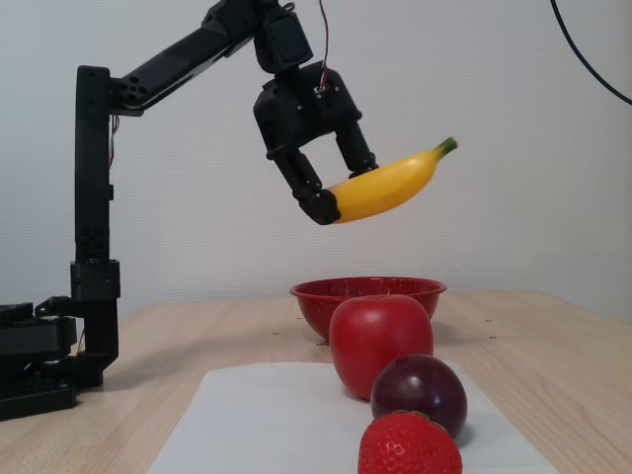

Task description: Grasp the banana and put it in the red bowl.

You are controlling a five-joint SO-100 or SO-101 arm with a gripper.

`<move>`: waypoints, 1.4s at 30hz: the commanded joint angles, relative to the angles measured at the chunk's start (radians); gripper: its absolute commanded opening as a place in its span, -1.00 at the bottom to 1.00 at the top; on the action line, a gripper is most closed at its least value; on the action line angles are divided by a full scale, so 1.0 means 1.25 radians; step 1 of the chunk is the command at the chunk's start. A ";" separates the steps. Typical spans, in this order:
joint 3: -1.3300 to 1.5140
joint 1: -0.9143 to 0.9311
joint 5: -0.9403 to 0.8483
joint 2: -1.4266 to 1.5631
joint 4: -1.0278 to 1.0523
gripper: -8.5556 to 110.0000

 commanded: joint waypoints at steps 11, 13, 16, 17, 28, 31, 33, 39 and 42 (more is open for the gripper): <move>-0.106 0.125 -0.079 -0.023 -0.002 -0.85; -0.096 0.130 -0.085 -0.027 -0.013 -0.81; -0.079 0.136 -0.087 -0.029 -0.027 -0.72; -0.072 0.137 -0.086 -0.029 -0.033 -0.68; -0.069 0.153 -0.082 -0.037 -0.060 -0.67; -0.066 0.155 -0.086 -0.052 -0.061 -0.73; -0.063 0.156 -0.091 -0.065 -0.064 -0.76; -0.053 0.158 -0.103 -0.110 -0.087 -0.81; -0.049 0.158 -0.102 -0.134 -0.103 -0.80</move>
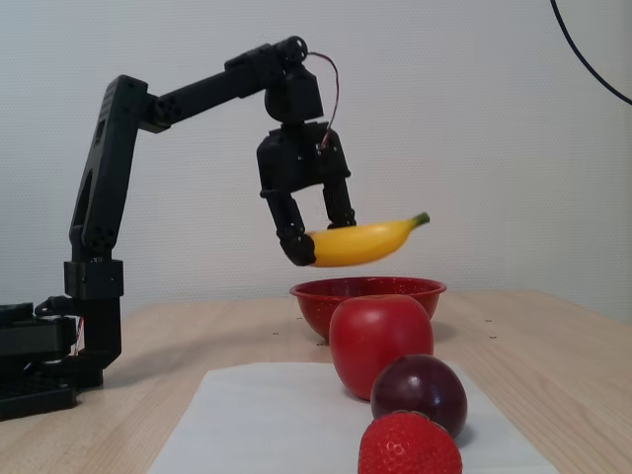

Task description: Grasp the banana and put it in the red bowl.

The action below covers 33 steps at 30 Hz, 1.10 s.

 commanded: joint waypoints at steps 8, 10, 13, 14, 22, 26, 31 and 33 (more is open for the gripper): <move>-0.055 0.002 -0.001 -0.002 -0.061 -0.58; -0.066 0.004 0.000 -0.009 -0.063 -0.55; -0.081 0.007 0.002 -0.011 -0.061 -0.50; -0.086 0.009 0.002 -0.011 -0.061 -0.49; -0.094 0.009 0.004 -0.011 -0.053 -0.38; -0.115 0.006 0.005 -0.002 -0.038 -0.41; -0.162 -0.001 0.009 0.017 -0.017 -0.54; -0.179 -0.006 0.011 0.027 -0.009 -0.60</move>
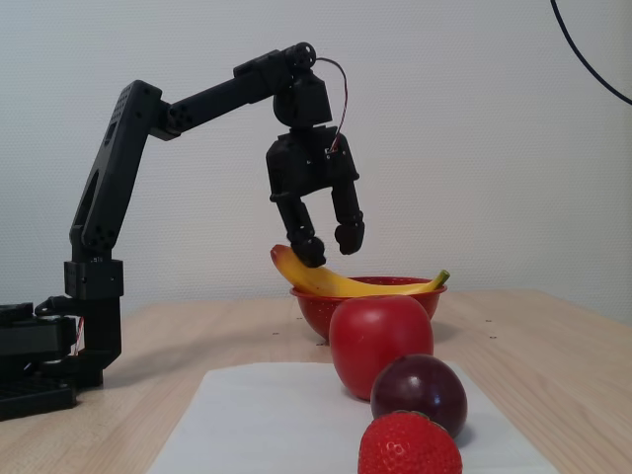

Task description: Grasp the banana and put it in the red bowl.

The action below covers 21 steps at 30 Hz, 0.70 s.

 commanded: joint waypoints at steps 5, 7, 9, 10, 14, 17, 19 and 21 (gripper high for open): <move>-0.109 -0.020 0.020 0.124 0.033 -0.78; -0.113 -0.028 0.025 0.140 0.039 -0.82; -0.113 -0.037 0.029 0.156 0.044 -0.85; -0.112 -0.042 0.032 0.163 0.047 -0.85; -0.109 -0.063 0.039 0.193 0.059 -0.85; -0.106 -0.079 0.043 0.217 0.065 -0.85; -0.096 -0.091 0.047 0.236 0.066 -0.85; -0.080 -0.106 0.050 0.255 0.067 -0.85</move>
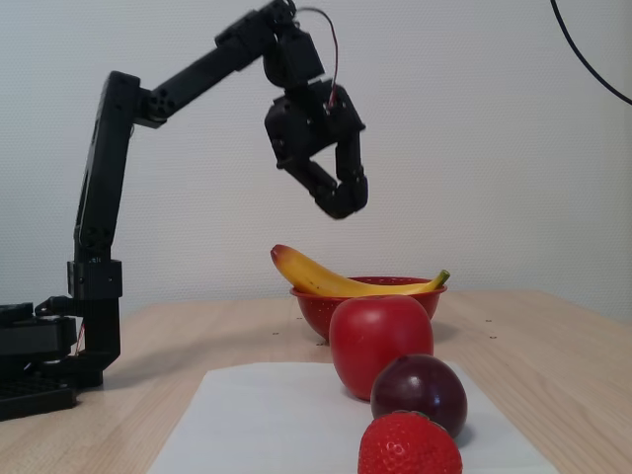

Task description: Grasp the banana and put it in the red bowl.

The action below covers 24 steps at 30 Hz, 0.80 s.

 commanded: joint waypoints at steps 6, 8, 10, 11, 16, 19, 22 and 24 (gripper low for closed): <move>0.038 -0.071 0.020 0.204 0.016 -0.85; 0.069 -0.093 0.022 0.231 0.012 -0.85; 0.097 -0.118 0.022 0.258 0.007 -0.85; 0.114 -0.130 0.022 0.272 0.005 -0.85; 0.201 -0.182 0.026 0.342 -0.018 -0.85; 0.264 -0.210 0.025 0.388 -0.054 -0.85; 0.352 -0.234 0.025 0.444 -0.107 -0.85; 0.417 -0.250 0.025 0.487 -0.142 -0.85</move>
